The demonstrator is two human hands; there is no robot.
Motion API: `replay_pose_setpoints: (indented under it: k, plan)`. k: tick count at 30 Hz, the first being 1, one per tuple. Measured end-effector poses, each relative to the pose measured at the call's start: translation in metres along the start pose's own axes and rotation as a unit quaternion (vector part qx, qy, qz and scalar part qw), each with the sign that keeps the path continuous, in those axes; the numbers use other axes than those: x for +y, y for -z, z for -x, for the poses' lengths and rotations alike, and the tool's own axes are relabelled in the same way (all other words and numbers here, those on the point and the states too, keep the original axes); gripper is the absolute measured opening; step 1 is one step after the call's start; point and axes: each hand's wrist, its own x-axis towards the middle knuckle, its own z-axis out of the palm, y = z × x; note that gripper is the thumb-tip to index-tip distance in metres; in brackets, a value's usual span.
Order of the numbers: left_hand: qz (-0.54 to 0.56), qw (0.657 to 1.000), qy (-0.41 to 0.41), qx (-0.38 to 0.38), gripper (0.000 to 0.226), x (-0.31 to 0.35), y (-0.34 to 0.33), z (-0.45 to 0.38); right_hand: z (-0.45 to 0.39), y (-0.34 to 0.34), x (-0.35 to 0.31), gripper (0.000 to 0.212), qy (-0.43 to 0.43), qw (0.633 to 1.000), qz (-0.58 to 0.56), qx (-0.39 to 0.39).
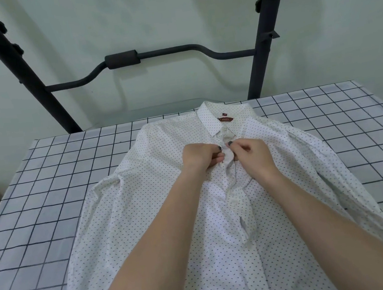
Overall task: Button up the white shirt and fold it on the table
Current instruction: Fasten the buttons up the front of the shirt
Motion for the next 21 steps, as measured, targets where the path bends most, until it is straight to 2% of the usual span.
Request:
replay_pose_setpoints:
  k: [1,5,9,13,17,21]
  plan:
    - [-0.001,1.000,0.001,0.002,0.004,0.000,0.000,0.000,-0.002,0.003,-0.001,0.028,-0.019,1.000,-0.015,-0.016]
    - [-0.003,1.000,-0.021,-0.007,0.006,-0.003,0.002,0.001,-0.009,0.013,-0.011,0.015,-0.092,0.985,-0.118,-0.085]
    - [-0.005,0.999,-0.043,-0.015,0.007,-0.006,0.005,0.004,-0.014,0.018,-0.019,0.011,-0.129,0.976,-0.122,-0.124]
    - [-0.014,0.998,-0.067,-0.009,0.007,-0.009,0.004,0.004,-0.015,0.012,-0.019,0.009,-0.124,0.982,-0.090,-0.108]
    - [-0.047,0.993,-0.105,-0.005,0.019,-0.013,0.002,0.003,-0.013,0.009,-0.017,0.004,-0.107,0.988,-0.059,-0.091]
    - [-0.051,0.992,-0.111,0.010,0.011,-0.016,0.000,0.001,-0.010,0.009,-0.020,0.004,-0.096,0.991,-0.037,-0.081]
